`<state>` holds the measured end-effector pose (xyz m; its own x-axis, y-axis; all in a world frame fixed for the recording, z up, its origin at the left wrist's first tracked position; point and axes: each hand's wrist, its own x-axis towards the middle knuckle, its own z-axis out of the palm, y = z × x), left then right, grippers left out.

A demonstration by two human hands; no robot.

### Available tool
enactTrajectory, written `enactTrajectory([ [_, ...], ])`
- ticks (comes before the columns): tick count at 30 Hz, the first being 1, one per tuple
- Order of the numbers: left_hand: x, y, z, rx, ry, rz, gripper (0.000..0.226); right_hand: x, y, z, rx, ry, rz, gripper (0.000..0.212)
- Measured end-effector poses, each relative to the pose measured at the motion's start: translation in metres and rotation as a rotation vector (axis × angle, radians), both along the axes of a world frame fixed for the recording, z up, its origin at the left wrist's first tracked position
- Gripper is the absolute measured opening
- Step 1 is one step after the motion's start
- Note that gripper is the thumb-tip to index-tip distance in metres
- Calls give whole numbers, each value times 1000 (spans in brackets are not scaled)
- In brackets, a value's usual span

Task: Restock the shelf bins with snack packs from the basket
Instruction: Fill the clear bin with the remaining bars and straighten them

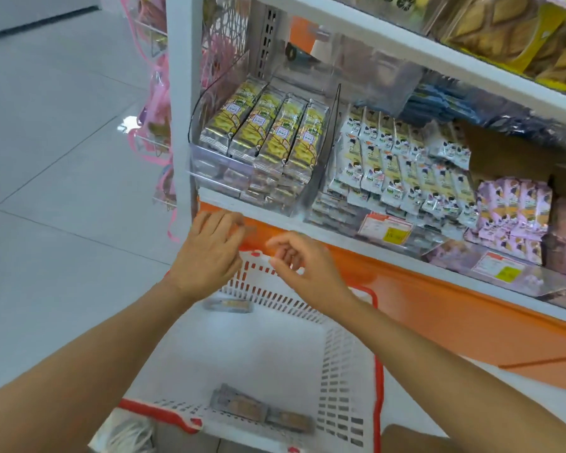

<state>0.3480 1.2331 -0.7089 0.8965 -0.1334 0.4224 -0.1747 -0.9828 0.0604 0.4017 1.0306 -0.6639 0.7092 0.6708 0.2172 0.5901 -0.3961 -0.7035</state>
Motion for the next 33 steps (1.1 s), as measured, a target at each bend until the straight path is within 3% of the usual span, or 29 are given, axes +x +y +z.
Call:
enactTrajectory([
  [3, -15, 20, -34, -17, 131, 84, 42, -3, 11, -59, -182, 123, 8, 23],
  [8, -39, 48, -91, -37, 381, 186, 73, -5, 17, -141, -415, 271, 22, 34],
  [18, -52, 63, -130, -207, 426, 176, 77, 5, 26, -250, -594, 375, 38, 50],
  [22, -50, 64, -128, -222, 428, 177, 80, 14, 41, -275, -655, 323, 73, 49],
  [27, -49, 62, -127, -230, 423, 178, 80, 19, 47, -294, -883, 170, 129, 49],
  [33, -49, 61, -125, -217, 429, 181, 81, 1, 39, -293, -783, 286, 91, 40],
])
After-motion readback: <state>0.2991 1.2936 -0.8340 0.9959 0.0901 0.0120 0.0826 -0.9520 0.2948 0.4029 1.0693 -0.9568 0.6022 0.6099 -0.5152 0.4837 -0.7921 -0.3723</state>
